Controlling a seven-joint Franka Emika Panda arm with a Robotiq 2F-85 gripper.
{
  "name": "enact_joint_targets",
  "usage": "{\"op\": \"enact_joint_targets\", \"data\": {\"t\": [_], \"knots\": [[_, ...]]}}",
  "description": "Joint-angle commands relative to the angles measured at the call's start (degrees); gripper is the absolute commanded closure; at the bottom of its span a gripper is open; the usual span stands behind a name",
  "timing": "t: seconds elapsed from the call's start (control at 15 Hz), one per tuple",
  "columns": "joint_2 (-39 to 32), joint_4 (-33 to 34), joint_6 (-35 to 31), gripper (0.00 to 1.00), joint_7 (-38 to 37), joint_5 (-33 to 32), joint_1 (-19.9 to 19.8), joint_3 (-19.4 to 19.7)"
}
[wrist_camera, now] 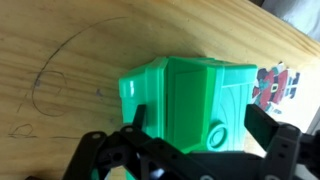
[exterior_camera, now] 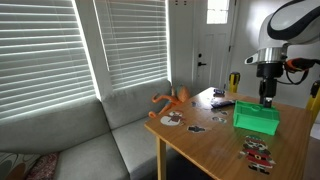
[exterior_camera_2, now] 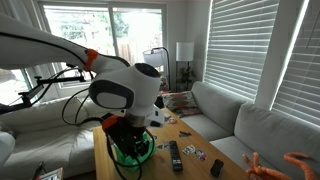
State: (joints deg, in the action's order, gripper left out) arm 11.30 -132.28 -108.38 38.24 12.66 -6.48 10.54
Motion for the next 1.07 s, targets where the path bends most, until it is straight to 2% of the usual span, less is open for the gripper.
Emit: {"op": "enact_joint_targets", "data": {"t": [0.0, 1.0], "knots": [[1.07, -1.76, -1.24, 0.0, 0.2, 0.59, 0.39, 0.2], [5.27, -4.79, -4.16, 0.0, -0.01, -0.19, 3.75, -2.41]]}}
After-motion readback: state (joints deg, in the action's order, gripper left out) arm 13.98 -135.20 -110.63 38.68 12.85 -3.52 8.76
